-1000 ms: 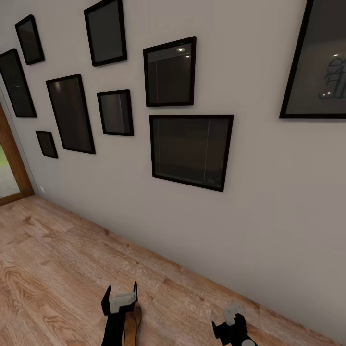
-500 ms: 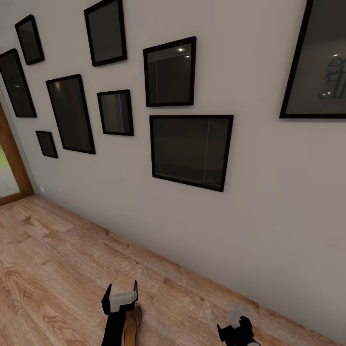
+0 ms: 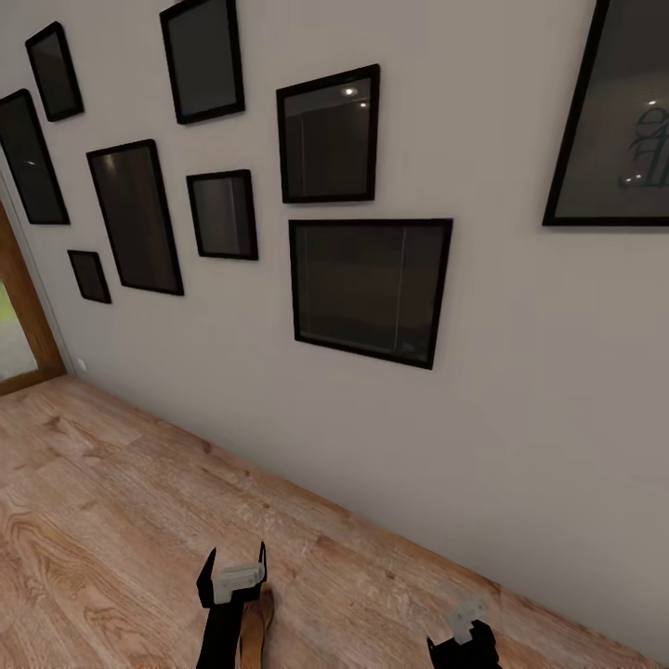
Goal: Pick up the two gym shoes and the two sandals from the corridor floor and place them onto the hallstand (shoe rack) in the corridor, making sure they are on the rack and not on the floor. Arrange them so the two gym shoes are next to each other and the two sandals are next to each other.
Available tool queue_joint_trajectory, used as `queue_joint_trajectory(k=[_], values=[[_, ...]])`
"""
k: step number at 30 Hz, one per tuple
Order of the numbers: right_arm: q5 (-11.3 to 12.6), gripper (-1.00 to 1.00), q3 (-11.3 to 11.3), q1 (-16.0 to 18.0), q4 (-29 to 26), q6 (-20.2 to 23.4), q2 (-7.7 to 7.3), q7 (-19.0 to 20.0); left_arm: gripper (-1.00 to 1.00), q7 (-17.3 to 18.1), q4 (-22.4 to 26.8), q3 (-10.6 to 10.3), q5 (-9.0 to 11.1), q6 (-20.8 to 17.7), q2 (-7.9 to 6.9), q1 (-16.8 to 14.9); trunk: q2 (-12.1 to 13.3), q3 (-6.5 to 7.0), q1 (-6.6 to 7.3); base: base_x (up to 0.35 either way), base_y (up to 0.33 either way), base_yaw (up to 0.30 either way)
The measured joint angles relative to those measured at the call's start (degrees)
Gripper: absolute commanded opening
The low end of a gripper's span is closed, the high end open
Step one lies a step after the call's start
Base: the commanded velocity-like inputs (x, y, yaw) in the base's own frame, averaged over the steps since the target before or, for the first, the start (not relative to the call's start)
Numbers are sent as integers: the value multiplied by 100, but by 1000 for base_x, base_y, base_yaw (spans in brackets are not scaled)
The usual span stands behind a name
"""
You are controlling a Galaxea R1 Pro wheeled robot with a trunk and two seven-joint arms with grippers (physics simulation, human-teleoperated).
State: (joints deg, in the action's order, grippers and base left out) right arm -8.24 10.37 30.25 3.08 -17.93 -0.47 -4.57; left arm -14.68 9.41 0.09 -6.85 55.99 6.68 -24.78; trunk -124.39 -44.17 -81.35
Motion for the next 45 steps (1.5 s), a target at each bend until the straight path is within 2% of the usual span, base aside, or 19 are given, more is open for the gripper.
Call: queue_joint_trajectory(k=[15, 22, 24, 25, 31, 36, 45], values=[[4, 100, 0, -39, 9, -3, -34, 0, 100, 0, 0, 5, -8, 0, 0, 0, 0, -134, 0, 0, 0, 0], [6, 100, -8, -44, -95, -358, -30, -13, 100, 0, -5, 8, -9, 0, 0, 0, 0, -200, 0, 0, 0, 0], [6, 100, -7, -44, -676, -564, -5, -305, 100, 0, -6, 7, -9, 0, 0, 0, 0, -219, 0, 0, 0, 0], [7, 100, -8, -45, -682, -565, -6, -309, 100, 0, -6, 7, -9, 0, 0, 0, 0, -228, 0, 0, 0, 0], [12, 100, -8, -45, -1520, -629, 1, -949, 100, 0, -5, 9, -9, 0, 0, 0, 0, -285, 0, 0, 0, 0], [10, 100, -12, -46, -1773, -653, 3, -1215, 100, 2, -7, 9, -7, 0, 0, 0, 0, -332, 0, 0, 0, 0], [8, 100, -17, -46, -1861, -662, 3, -1323, 100, 5, -9, 8, -9, 0, 0, 0, 0, -417, 0, 0, 0, 0]])
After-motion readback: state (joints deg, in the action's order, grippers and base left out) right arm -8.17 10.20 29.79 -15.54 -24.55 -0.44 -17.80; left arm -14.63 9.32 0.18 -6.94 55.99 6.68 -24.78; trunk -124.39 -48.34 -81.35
